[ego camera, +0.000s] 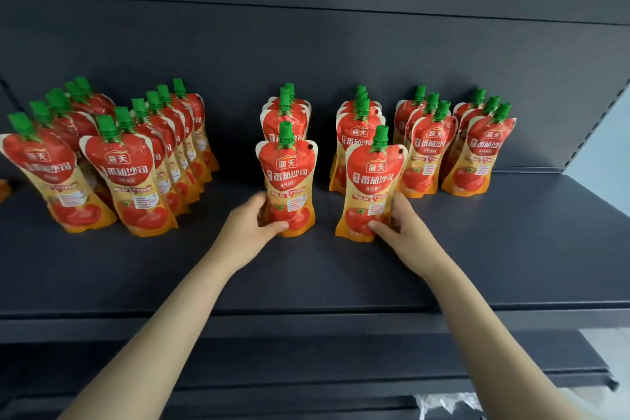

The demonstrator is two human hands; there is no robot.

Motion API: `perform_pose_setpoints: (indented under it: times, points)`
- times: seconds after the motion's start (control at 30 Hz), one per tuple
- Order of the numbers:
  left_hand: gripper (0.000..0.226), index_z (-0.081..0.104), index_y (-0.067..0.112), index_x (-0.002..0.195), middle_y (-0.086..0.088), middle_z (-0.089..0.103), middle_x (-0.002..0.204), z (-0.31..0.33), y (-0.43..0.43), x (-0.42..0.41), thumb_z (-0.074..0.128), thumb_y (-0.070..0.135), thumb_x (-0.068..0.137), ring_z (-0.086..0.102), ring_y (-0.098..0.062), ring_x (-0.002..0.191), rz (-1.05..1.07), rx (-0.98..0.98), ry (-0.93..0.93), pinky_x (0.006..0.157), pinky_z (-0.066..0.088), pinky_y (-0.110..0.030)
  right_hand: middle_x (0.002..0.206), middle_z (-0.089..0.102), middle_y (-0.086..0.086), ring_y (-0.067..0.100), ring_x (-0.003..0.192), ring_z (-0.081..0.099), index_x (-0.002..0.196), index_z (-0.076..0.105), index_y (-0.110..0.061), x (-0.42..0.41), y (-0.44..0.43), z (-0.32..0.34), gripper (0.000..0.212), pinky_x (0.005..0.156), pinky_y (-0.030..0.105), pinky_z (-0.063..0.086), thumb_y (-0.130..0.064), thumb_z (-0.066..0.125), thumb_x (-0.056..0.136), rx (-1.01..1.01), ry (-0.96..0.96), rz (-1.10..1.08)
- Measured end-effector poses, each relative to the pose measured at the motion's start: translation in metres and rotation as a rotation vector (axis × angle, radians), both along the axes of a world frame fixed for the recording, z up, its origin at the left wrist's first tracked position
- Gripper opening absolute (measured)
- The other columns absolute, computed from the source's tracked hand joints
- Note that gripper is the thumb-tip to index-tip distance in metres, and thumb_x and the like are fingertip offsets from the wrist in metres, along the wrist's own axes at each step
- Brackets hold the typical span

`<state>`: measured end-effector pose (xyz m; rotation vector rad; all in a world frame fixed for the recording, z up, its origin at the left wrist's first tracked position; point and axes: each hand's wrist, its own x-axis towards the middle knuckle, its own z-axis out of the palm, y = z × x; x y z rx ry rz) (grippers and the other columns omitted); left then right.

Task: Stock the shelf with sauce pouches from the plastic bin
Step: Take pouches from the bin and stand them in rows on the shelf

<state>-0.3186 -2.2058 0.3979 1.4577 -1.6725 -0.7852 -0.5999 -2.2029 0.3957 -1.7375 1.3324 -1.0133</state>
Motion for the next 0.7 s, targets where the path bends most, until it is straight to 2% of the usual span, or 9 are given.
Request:
perform_pose_setpoints:
  times: [0.07, 0.23, 0.3, 0.37, 0.43, 0.5, 0.6, 0.7]
  points:
    - [0.054, 0.049, 0.022, 0.135, 0.006, 0.06, 0.129, -0.001, -0.007, 0.001, 0.072, 0.022, 0.086, 0.057, -0.009, 0.115, 0.018, -0.017, 0.016, 0.095, 0.047, -0.026, 0.13, 0.059, -0.012, 0.007, 0.122, 0.055, 0.135, 0.04, -0.03, 0.007, -0.008, -0.001, 0.047, 0.105, 0.039, 0.046, -0.018, 0.061, 0.094, -0.02, 0.009, -0.032]
    - [0.056, 0.047, 0.021, 0.139, 0.006, 0.056, 0.131, -0.001, -0.032, 0.004, 0.07, 0.024, 0.088, 0.053, -0.008, 0.114, 0.01, -0.015, 0.008, 0.087, 0.041, -0.017, 0.131, 0.056, -0.007, 0.011, 0.123, 0.053, 0.137, 0.039, -0.027, 0.027, -0.029, -0.002, 0.051, 0.106, 0.038, 0.045, -0.014, 0.062, 0.093, -0.084, 0.012, -0.14]
    - [0.057, 0.046, 0.02, 0.139, 0.008, 0.056, 0.13, -0.002, -0.041, 0.003, 0.07, 0.024, 0.088, 0.051, -0.004, 0.113, 0.006, -0.013, 0.012, 0.084, 0.039, -0.013, 0.128, 0.056, -0.008, 0.009, 0.12, 0.053, 0.137, 0.039, -0.024, 0.032, -0.037, -0.002, 0.05, 0.099, 0.025, 0.046, -0.013, 0.061, 0.094, -0.092, 0.015, -0.173]
    - [0.057, 0.047, 0.02, 0.138, 0.006, 0.057, 0.131, -0.005, -0.05, 0.003, 0.071, 0.025, 0.087, 0.053, -0.008, 0.115, 0.021, -0.02, 0.015, 0.087, 0.041, -0.016, 0.122, 0.053, -0.013, 0.003, 0.113, 0.05, 0.138, 0.037, -0.023, 0.034, -0.043, -0.003, 0.051, 0.085, 0.006, 0.041, -0.013, 0.06, 0.094, -0.096, 0.033, -0.203]
    - [0.057, 0.047, 0.018, 0.136, 0.003, 0.058, 0.13, -0.008, -0.057, 0.002, 0.072, 0.026, 0.086, 0.055, -0.012, 0.116, 0.056, -0.029, 0.023, 0.089, 0.044, -0.021, 0.118, 0.051, -0.015, 0.0, 0.109, 0.047, 0.139, 0.035, -0.023, 0.035, -0.048, -0.005, 0.051, 0.076, 0.002, 0.037, -0.013, 0.059, 0.095, -0.113, 0.052, -0.232]
    - [0.055, 0.047, 0.017, 0.131, 0.003, 0.059, 0.127, -0.011, -0.061, 0.002, 0.075, 0.023, 0.084, 0.056, -0.012, 0.112, 0.088, -0.038, 0.048, 0.084, 0.044, -0.017, 0.118, 0.052, -0.014, 0.003, 0.109, 0.049, 0.14, 0.035, -0.022, 0.035, -0.051, -0.006, 0.052, 0.081, 0.007, 0.038, -0.013, 0.06, 0.094, -0.128, 0.068, -0.257]
    - [0.054, 0.047, 0.016, 0.129, 0.007, 0.057, 0.121, -0.011, -0.063, 0.001, 0.075, 0.021, 0.084, 0.055, -0.008, 0.106, 0.104, -0.052, 0.048, 0.076, 0.04, -0.01, 0.122, 0.056, -0.008, 0.009, 0.113, 0.055, 0.141, 0.033, -0.02, 0.036, -0.056, -0.008, 0.054, 0.089, 0.021, 0.044, -0.014, 0.06, 0.094, -0.141, 0.09, -0.277]
    - [0.053, 0.048, 0.017, 0.129, 0.008, 0.057, 0.119, -0.012, -0.067, 0.0, 0.075, 0.023, 0.084, 0.055, -0.008, 0.104, 0.112, -0.061, 0.037, 0.074, 0.04, -0.009, 0.122, 0.056, -0.009, 0.009, 0.114, 0.055, 0.143, 0.031, -0.021, 0.036, -0.059, -0.008, 0.057, 0.089, 0.023, 0.044, -0.015, 0.06, 0.094, -0.142, 0.099, -0.282]
